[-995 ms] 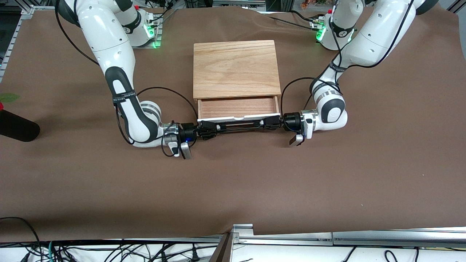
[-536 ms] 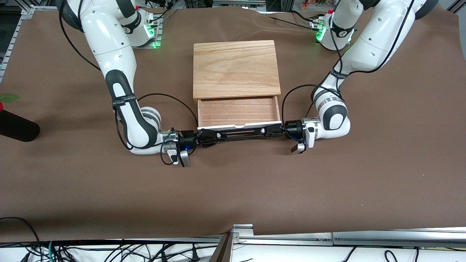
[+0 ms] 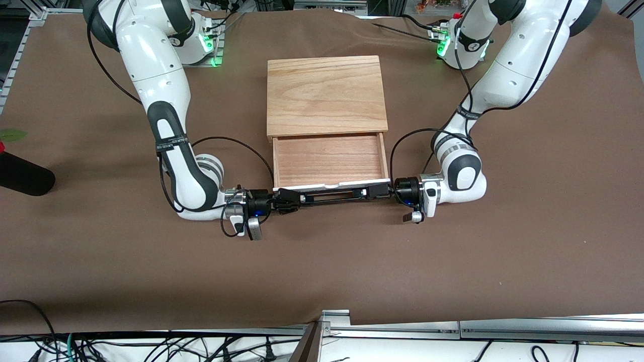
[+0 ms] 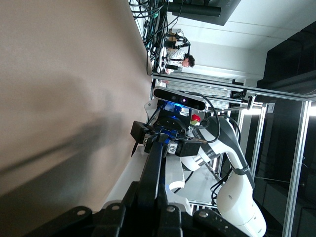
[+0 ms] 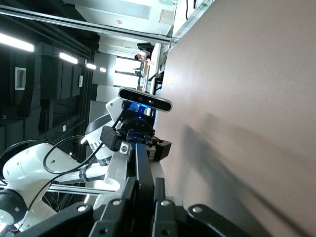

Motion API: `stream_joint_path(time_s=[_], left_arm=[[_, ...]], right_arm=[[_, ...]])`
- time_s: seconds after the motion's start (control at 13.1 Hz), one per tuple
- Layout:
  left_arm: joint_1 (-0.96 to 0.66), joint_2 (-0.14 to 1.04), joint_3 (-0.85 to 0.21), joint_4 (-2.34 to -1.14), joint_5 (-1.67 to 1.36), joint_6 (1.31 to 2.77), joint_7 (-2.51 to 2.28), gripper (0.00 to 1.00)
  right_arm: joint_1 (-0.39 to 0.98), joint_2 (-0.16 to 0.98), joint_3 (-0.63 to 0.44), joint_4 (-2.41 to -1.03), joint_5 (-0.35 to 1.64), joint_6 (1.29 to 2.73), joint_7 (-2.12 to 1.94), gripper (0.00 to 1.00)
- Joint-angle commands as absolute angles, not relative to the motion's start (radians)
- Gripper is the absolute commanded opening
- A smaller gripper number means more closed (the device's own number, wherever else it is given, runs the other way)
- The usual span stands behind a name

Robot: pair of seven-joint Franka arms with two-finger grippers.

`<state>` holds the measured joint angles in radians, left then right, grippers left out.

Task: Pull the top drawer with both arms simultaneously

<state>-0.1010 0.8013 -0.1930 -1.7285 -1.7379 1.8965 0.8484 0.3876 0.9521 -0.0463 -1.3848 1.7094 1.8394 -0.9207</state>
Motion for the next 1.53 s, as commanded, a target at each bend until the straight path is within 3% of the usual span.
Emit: stream_joint_path(time_s=[0.0,0.15,0.23,0.31,0.46,0.54,0.61,0.99,1.22,1.45], left_arm=[[-0.092,0.824,-0.129,-1.700,-1.709,1.942,0.672,0.00],[-0.091,0.822,-0.129,-1.701,-1.710,1.941,0.672,0.00],[-0.087,0.818,-0.127,-1.709,-1.710,1.940,0.672,0.00],[-0.083,0.815,-0.127,-1.713,-1.710,1.936,0.672,0.02],[-0.075,0.804,-0.127,-1.732,-1.712,1.927,0.672,0.25],[-0.072,0.798,-0.129,-1.742,-1.712,1.925,0.670,0.66],[-0.071,0.790,-0.130,-1.752,-1.712,1.924,0.673,1.00],[-0.035,0.721,-0.127,-1.756,-1.598,1.896,0.574,1.00],[0.041,0.530,-0.127,-1.804,-1.258,1.896,0.364,1.00],[0.101,0.326,-0.127,-1.845,-0.870,1.847,0.178,1.00]], right_arm=[[0.319,0.925,-0.072,-1.353,1.747,1.809,-0.899,0.17],[0.321,0.923,-0.072,-1.353,1.747,1.809,-0.899,0.53],[0.319,0.923,-0.074,-1.354,1.749,1.809,-0.899,0.65],[0.321,0.922,-0.074,-1.356,1.749,1.809,-0.900,1.00],[0.319,0.916,-0.077,-1.358,1.744,1.810,-0.897,1.00],[0.322,0.911,-0.099,-1.356,1.723,1.810,-0.875,1.00],[0.327,0.896,-0.121,-1.356,1.671,1.810,-0.827,1.00],[0.325,0.763,-0.254,-1.355,1.245,1.769,-0.577,1.00],[0.325,0.706,-0.324,-1.347,0.970,1.721,-0.480,1.00],[0.328,0.674,-0.402,-1.347,0.859,1.691,-0.444,1.00]])
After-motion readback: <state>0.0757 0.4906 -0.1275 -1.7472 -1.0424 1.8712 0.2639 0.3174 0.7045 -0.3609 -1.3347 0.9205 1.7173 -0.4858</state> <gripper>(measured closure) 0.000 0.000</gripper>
